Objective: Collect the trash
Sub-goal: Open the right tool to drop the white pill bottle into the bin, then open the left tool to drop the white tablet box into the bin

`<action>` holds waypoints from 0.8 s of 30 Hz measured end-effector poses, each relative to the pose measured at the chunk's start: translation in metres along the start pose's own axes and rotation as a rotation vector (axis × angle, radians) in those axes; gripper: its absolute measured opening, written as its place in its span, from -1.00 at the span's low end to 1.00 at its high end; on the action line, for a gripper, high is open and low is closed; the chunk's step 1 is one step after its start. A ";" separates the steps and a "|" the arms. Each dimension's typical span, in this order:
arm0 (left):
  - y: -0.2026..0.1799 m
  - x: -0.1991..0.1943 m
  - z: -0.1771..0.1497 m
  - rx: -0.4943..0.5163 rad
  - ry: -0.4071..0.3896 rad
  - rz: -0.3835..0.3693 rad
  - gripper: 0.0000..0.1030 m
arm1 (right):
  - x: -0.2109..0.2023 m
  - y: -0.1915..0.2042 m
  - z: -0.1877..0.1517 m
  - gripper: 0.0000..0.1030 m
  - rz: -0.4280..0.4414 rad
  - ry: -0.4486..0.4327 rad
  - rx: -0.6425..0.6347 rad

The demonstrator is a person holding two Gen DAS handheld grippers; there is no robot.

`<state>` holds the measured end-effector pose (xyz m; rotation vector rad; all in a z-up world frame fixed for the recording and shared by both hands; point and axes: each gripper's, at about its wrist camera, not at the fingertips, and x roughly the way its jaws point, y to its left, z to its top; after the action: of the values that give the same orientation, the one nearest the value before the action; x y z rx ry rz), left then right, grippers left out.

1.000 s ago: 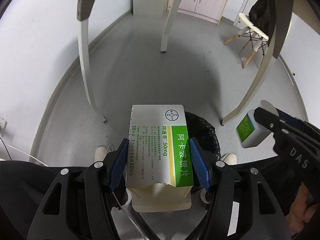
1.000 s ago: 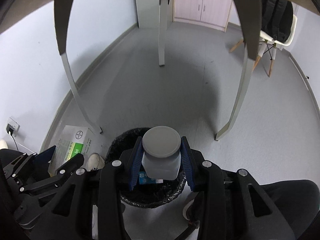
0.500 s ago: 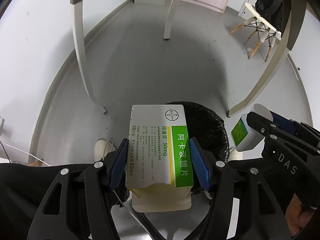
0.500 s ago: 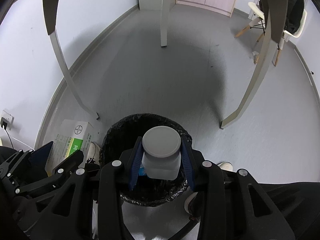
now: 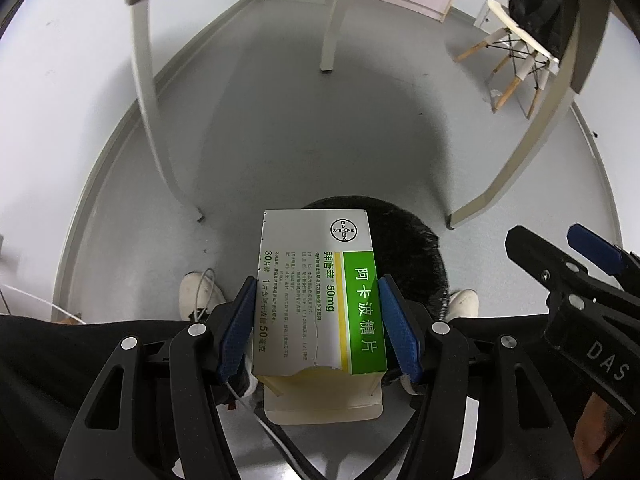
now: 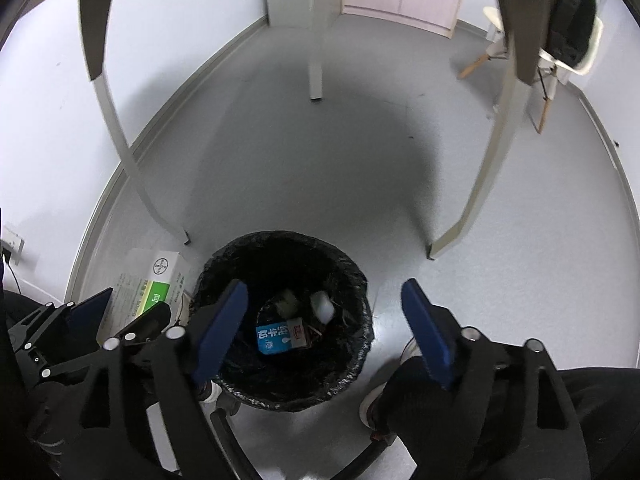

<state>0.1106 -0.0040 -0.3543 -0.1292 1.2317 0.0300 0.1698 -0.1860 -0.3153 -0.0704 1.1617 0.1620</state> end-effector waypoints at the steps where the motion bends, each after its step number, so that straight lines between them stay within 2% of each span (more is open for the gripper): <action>1: -0.002 0.000 0.000 0.008 -0.001 -0.003 0.17 | 0.001 -0.004 0.000 0.63 -0.002 -0.001 0.009; 4: -0.016 0.003 0.001 0.033 0.003 -0.013 0.17 | -0.002 -0.020 -0.004 0.77 -0.016 -0.002 0.042; 7: -0.029 0.006 0.002 0.055 0.009 -0.025 0.17 | -0.004 -0.039 -0.009 0.83 -0.034 -0.007 0.081; 14: -0.056 0.014 0.003 0.097 0.028 -0.041 0.17 | -0.008 -0.073 -0.018 0.85 -0.056 -0.006 0.137; 24: -0.072 0.024 0.006 0.116 0.044 -0.032 0.24 | -0.008 -0.093 -0.022 0.85 -0.073 0.002 0.185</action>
<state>0.1306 -0.0764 -0.3696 -0.0492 1.2715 -0.0727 0.1620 -0.2813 -0.3195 0.0505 1.1697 -0.0099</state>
